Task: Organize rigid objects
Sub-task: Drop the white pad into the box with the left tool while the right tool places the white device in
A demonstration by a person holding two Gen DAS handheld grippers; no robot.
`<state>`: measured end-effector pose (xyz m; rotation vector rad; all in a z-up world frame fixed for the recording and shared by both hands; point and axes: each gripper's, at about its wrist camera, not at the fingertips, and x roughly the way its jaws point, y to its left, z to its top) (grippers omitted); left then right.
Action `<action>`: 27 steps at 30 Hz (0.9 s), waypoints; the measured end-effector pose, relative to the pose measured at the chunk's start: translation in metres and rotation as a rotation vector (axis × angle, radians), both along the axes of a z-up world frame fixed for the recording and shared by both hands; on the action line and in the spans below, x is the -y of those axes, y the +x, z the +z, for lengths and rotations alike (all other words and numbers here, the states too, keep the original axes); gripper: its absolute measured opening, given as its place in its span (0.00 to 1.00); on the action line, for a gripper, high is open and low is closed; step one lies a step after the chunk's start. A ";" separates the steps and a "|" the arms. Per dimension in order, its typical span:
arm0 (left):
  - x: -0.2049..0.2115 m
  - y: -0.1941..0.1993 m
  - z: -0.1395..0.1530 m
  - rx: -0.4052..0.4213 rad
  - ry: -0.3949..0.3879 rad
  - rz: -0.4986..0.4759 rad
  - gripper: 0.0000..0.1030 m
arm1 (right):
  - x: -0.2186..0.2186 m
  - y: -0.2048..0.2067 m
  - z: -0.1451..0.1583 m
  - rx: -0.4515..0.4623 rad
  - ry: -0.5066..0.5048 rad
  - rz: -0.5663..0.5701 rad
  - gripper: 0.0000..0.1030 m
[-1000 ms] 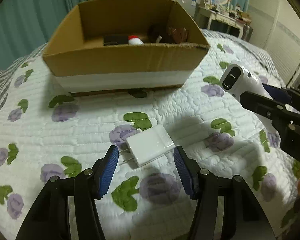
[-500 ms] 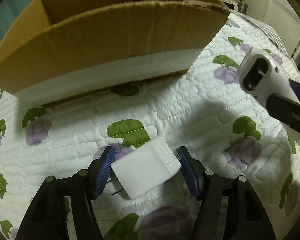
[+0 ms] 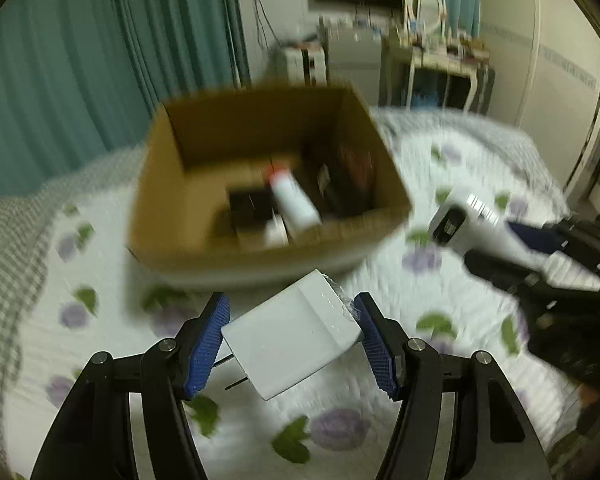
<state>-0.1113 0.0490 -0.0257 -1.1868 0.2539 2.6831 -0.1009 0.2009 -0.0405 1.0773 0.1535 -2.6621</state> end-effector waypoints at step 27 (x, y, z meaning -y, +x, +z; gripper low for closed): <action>0.027 -0.146 -0.006 -0.154 0.020 0.067 0.66 | 0.041 -0.142 0.007 -0.080 0.009 0.036 0.41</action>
